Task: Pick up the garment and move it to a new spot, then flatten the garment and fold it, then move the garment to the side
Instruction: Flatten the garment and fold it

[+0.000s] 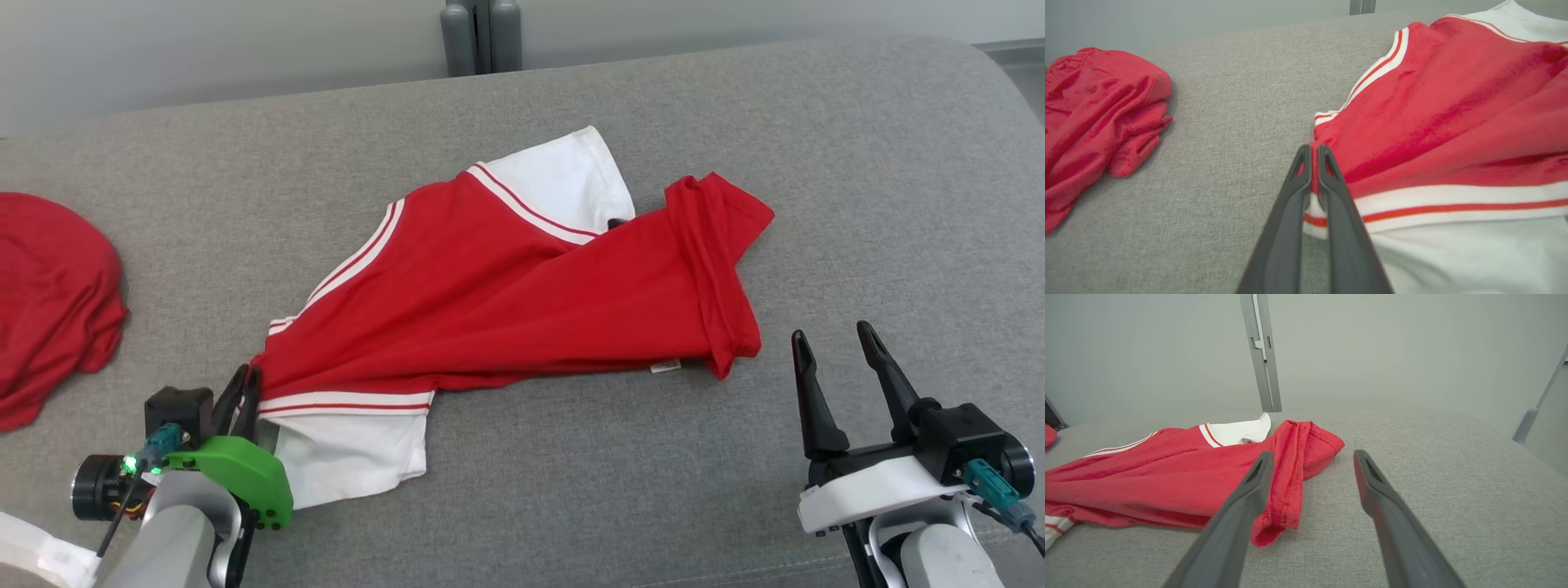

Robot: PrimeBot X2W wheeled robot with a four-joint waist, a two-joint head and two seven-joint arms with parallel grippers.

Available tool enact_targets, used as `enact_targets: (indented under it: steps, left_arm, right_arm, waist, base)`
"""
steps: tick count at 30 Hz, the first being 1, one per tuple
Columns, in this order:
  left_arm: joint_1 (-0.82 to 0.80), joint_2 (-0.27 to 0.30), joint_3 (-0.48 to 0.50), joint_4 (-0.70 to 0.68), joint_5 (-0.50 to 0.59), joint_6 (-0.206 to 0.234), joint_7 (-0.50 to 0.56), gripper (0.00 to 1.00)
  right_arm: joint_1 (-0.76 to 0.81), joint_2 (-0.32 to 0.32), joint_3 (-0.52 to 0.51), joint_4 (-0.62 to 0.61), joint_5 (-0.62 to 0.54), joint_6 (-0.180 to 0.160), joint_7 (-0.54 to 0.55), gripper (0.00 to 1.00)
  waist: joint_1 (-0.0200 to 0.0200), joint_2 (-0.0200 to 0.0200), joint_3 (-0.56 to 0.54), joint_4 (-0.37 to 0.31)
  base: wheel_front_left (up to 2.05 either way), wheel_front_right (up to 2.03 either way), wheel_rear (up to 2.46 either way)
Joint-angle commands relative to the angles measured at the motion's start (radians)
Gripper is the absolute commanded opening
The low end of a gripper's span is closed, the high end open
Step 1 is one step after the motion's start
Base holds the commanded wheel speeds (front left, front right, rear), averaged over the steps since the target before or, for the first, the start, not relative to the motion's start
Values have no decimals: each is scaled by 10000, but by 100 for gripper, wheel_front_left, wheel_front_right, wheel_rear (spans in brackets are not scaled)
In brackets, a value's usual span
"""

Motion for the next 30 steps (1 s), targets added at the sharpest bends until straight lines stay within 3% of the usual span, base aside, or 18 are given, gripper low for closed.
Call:
enact_targets:
  steps: [1,2,3,4,10,16,30]
  left_arm:
    - [170,-29,64,-185,-84,60,-33,0]
    - [244,-93,143,-467,-83,113,-33,0]
    - [343,-119,201,-663,-56,146,-33,78]
    - [491,-170,312,-923,-18,228,-32,100]
    - [1420,-469,1223,-2758,477,584,-21,100]
    - [2351,-821,2150,-4215,1184,642,-20,100]
    - [3882,-1880,4158,-6377,2786,12,-22,100]
  right_arm:
    - [124,-33,40,51,-36,-16,-29,100]
    - [125,-45,61,81,-29,-16,-29,100]
    - [130,-53,69,105,-24,-18,-29,100]
    - [134,-66,88,135,-13,-16,-29,100]
    - [275,-149,142,287,34,-16,-29,100]
    - [421,-210,80,469,35,-16,-31,100]
    - [473,-406,26,1391,25,-16,-31,100]
  waist:
    - [0,0,-123,93]
    - [0,0,-171,111]
    - [0,0,-214,123]
    - [0,0,-269,132]
    - [0,0,-624,230]
    - [0,0,-899,468]
    - [0,0,-936,989]
  base:
    - [0,0,0]
    - [0,0,0]
    - [0,0,0]
    - [0,0,0]
    - [0,0,0]
    - [0,0,0]
    - [0,0,0]
